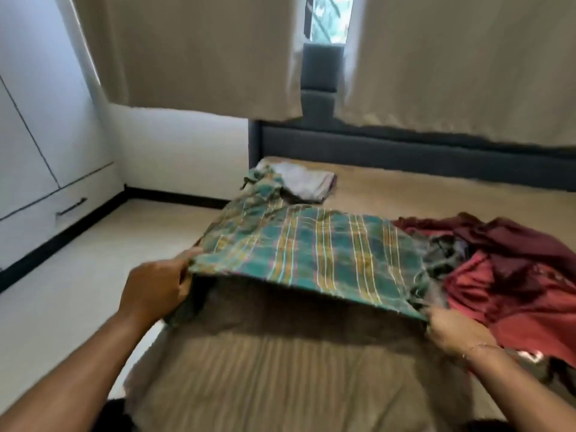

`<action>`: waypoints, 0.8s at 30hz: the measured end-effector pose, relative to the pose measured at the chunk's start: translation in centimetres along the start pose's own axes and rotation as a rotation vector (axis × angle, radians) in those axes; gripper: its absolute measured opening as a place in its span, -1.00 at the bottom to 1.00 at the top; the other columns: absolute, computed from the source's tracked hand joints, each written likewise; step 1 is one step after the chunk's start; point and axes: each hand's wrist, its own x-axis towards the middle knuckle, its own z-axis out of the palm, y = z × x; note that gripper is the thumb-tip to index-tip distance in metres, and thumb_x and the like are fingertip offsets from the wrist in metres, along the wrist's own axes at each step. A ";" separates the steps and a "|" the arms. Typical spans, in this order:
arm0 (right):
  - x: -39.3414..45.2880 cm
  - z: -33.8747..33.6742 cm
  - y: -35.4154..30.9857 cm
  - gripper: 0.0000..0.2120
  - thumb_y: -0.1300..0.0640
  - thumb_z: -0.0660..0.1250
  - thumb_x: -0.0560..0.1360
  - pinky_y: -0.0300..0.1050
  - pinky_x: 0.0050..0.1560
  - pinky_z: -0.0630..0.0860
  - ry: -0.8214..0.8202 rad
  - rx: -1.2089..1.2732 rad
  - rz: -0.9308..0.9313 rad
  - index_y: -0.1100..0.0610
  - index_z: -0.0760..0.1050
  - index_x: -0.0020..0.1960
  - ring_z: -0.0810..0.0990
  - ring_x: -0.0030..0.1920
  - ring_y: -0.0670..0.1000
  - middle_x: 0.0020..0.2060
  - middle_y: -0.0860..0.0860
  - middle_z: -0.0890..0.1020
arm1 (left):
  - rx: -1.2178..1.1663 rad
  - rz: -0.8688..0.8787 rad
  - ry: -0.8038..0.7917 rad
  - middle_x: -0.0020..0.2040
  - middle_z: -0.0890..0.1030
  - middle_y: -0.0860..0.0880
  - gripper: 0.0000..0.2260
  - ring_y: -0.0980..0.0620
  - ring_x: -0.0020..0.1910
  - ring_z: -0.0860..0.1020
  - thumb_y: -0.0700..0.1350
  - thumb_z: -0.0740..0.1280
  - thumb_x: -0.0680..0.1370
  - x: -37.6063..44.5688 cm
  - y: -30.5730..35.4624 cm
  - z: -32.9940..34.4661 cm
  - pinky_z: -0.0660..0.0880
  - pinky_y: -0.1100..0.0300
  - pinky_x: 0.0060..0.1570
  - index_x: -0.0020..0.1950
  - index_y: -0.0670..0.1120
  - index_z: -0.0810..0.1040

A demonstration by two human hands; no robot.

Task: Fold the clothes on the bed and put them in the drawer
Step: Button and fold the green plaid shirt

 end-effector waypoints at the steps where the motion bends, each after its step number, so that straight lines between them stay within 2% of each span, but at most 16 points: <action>1: -0.8 1.7 0.2 -0.75 0.04 0.18 0.50 -0.08 0.12 0.55 -0.092 -0.109 -0.002 -0.09 0.53 0.13 0.66 0.19 0.08 0.28 0.06 0.63 | 0.067 0.028 -0.111 -0.28 0.71 -0.12 -0.51 -0.24 -0.38 0.67 0.06 0.32 0.35 -2.8 -1.0 1.5 0.63 -0.07 -0.41 0.29 0.22 0.59; 3: -2.7 1.3 -0.2 -0.72 0.01 0.19 0.56 -0.09 0.16 0.56 -0.134 -0.200 0.020 -0.03 0.56 0.20 0.66 0.21 0.10 0.31 0.10 0.62 | 0.139 0.043 -0.253 -0.24 0.74 -0.07 -0.55 -0.20 -0.34 0.69 0.05 0.47 0.31 -6.3 -1.9 2.7 0.64 -0.03 -0.38 0.21 0.27 0.66; 5: -4.1 0.9 -0.5 -0.64 0.00 0.19 0.61 -0.07 0.21 0.57 -0.090 -0.261 0.032 0.07 0.54 0.34 0.65 0.24 0.11 0.32 0.10 0.62 | 0.184 0.018 -0.294 -0.14 0.76 -0.05 -0.57 -0.19 -0.21 0.71 0.02 0.57 0.37 -7.9 -1.6 1.8 0.61 0.02 -0.27 0.22 0.27 0.69; 9: -6.1 0.8 -1.5 -0.61 -0.02 0.14 0.61 0.00 0.24 0.56 -0.083 -0.385 0.029 0.02 0.53 0.36 0.64 0.25 0.10 0.31 0.04 0.63 | 0.185 0.042 -0.498 0.10 0.73 0.09 -0.62 -0.05 0.06 0.68 0.10 0.42 0.53 -8.9 -1.3 0.3 0.52 0.13 -0.11 0.34 0.38 0.57; 14: -6.6 1.7 -2.7 -0.61 0.07 0.08 0.65 0.07 0.26 0.56 -0.188 -0.568 -0.028 0.00 0.51 0.40 0.59 0.32 0.10 0.35 0.01 0.60 | 0.231 0.113 -0.660 0.21 0.69 0.17 -0.57 0.06 0.14 0.65 0.09 0.35 0.57 -10.5 -1.3 0.7 0.53 0.20 0.00 0.43 0.39 0.48; 16: -6.9 1.5 -2.9 -0.61 0.07 0.11 0.65 0.06 0.27 0.55 -0.251 -0.632 -0.040 -0.01 0.50 0.41 0.60 0.31 0.10 0.34 0.00 0.61 | 0.211 0.111 -0.716 0.21 0.69 0.19 -0.55 0.08 0.14 0.66 0.17 0.34 0.54 -10.8 -1.4 0.8 0.58 0.18 0.04 0.44 0.36 0.47; 18: -7.4 0.6 -3.6 -0.63 0.03 0.20 0.63 0.00 0.22 0.57 -0.370 -0.620 -0.060 0.00 0.51 0.40 0.64 0.11 0.05 0.19 -0.01 0.64 | 0.171 0.094 -0.701 0.08 0.70 0.21 -0.54 0.12 0.01 0.66 0.43 0.26 0.47 -10.8 -1.6 0.6 0.61 0.15 -0.04 0.30 0.33 0.57; 19: -7.6 -0.2 -4.2 -0.64 0.00 0.24 0.61 -0.04 0.17 0.57 -0.373 -0.569 -0.072 0.01 0.53 0.37 0.63 0.01 0.04 0.14 0.00 0.65 | 0.120 0.067 -0.634 -0.05 0.69 0.20 -0.49 0.14 -0.11 0.65 0.54 0.15 0.44 -10.5 -1.2 0.3 0.60 0.15 -0.12 0.14 0.28 0.63; 20: -7.6 -1.2 -5.1 -0.65 -0.04 0.26 0.60 -0.05 0.14 0.57 -0.314 -0.511 -0.088 0.02 0.54 0.33 0.63 0.00 0.06 0.16 0.03 0.66 | 0.048 0.026 -0.530 -0.16 0.66 0.18 -0.42 0.14 -0.20 0.61 0.57 0.06 0.46 -9.8 -0.4 0.3 0.56 0.15 -0.20 0.00 0.21 0.66; 21: -7.2 -1.9 -6.4 -0.65 -0.05 0.24 0.60 -0.03 0.16 0.57 -0.205 -0.444 -0.118 0.02 0.54 0.32 0.65 0.08 0.10 0.22 0.07 0.66 | -0.020 0.007 -0.414 -0.19 0.64 0.15 -0.42 0.11 -0.22 0.59 0.51 0.04 0.53 -8.8 0.8 0.7 0.54 0.14 -0.22 -0.05 0.14 0.67; 22: -6.7 -2.2 -8.1 -0.65 -0.03 0.22 0.61 -0.01 0.17 0.56 -0.084 -0.344 -0.151 0.02 0.53 0.34 0.64 0.16 0.14 0.27 0.09 0.64 | -0.073 0.029 -0.326 -0.12 0.66 0.10 -0.49 0.06 -0.15 0.59 0.39 0.09 0.60 -7.7 2.7 1.4 0.54 0.10 -0.17 0.03 0.09 0.69; 24: -5.4 -1.2 -13.3 -0.58 0.01 0.21 0.62 0.03 0.22 0.54 0.141 -0.006 -0.228 -0.03 0.44 0.47 0.61 0.26 0.16 0.34 0.09 0.60 | -0.104 0.152 -0.307 0.23 0.64 -0.03 -0.64 -0.04 0.19 0.56 0.10 0.22 0.65 -5.4 7.7 4.0 0.53 0.01 0.16 0.37 0.02 0.60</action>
